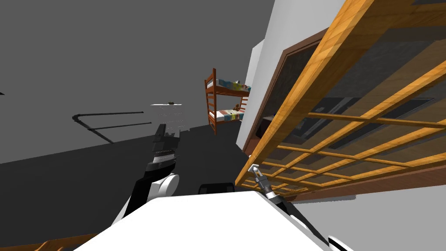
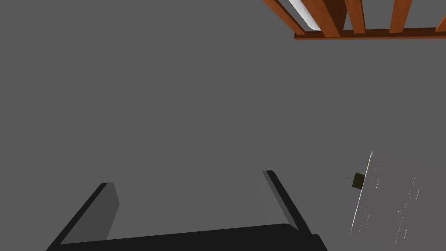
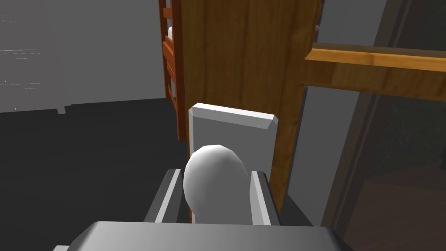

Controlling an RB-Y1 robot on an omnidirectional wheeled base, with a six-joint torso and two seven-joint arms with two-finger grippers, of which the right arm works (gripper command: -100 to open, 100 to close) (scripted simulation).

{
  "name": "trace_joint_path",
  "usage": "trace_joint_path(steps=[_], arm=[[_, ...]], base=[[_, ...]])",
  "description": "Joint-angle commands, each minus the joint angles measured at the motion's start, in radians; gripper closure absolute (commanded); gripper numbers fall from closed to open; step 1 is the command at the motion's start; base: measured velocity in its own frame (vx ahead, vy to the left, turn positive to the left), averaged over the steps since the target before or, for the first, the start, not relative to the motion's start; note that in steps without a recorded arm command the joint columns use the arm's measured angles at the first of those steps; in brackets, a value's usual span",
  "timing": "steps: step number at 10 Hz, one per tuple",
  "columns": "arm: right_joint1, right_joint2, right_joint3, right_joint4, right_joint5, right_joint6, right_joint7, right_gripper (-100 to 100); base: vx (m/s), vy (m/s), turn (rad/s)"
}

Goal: Pull the door open

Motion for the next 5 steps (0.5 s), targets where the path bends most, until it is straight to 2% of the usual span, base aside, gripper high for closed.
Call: trace_joint_path(steps=[1,5], arm=[[-0.005,0.001,-0.005,0.011,-0.005,-0.005,-0.007,100],[-0.015,0.007,-0.011,0.033,-0.013,-0.005,-0.02,100]], base=[[-0.209,-0.001,0.071],[-0.203,0.028,0.007]])
